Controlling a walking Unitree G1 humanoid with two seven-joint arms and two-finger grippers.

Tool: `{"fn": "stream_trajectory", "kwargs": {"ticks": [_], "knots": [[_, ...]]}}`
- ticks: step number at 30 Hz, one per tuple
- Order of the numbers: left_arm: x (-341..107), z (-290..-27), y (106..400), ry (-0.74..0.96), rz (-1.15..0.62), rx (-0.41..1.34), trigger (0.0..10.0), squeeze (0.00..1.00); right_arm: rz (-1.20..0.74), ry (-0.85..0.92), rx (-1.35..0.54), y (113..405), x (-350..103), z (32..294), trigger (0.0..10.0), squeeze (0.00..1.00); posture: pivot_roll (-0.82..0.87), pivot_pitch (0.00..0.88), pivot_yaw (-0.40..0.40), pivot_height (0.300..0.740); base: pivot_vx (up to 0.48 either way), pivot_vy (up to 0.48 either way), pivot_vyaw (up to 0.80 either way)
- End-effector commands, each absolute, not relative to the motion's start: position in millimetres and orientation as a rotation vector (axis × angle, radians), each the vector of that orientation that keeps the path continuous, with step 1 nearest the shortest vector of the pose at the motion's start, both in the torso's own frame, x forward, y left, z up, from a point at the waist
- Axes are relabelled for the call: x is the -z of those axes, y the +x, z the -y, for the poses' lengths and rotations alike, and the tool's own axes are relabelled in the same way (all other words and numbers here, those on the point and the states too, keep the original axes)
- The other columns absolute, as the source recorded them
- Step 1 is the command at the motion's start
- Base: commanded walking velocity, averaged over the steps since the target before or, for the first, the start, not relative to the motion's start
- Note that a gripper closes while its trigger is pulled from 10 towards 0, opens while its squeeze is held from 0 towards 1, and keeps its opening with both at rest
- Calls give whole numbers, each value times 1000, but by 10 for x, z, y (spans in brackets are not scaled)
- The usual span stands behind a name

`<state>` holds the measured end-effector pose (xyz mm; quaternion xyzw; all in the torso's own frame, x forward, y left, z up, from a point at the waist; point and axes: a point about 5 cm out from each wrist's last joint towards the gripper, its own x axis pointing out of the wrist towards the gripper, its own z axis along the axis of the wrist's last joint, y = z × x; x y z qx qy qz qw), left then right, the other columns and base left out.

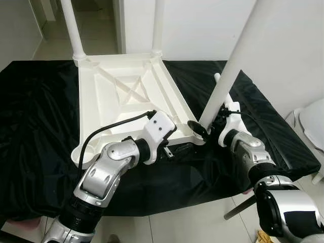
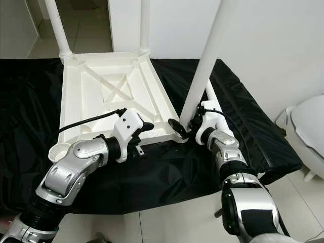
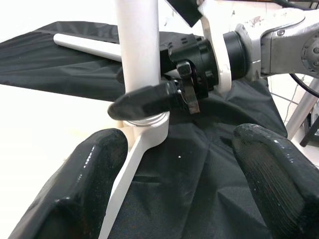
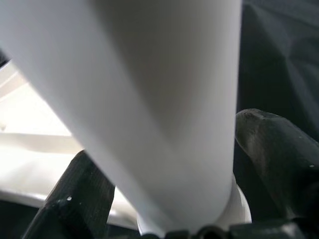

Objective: Building children table

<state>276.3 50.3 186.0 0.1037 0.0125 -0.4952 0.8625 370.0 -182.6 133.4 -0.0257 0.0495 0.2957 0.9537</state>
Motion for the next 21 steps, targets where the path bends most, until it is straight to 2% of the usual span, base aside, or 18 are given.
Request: {"fn": "stream_trajectory", "kwargs": {"ticks": [1,2,3,5,6,13,21], "knots": [[-1866,-491,2760,218,-30,1010,10000,0,-106,-73,-609,3702,-1340,1854,7098,0,5,7,-67,740,0,0,0],[-1865,-488,2753,220,-30,1012,10000,0,-107,-74,-610,3700,-1338,1858,3922,0,7,9,-65,740,0,0,0],[-1858,-488,2749,221,-34,1014,10000,0,-107,-71,-609,3701,-1338,1863,1647,0,7,9,-65,740,0,0,0],[-1854,-489,2747,222,-36,1014,10000,0,-106,-68,-611,3702,-1340,1867,1647,0,7,10,-62,740,0,0,0],[-1849,-491,2745,223,-39,1014,10000,0,-107,-68,-606,3705,-1341,1875,0,0,8,10,-62,740,0,0,0],[-1847,-490,2736,224,-42,1018,10000,0,-108,-42,-618,3703,-1329,1871,0,0,8,14,-58,740,0,0,0],[-1846,-487,2735,222,-45,1019,10000,0,-114,-44,-528,3718,-1298,1874,0,0,4,16,-57,740,0,0,0]]}}
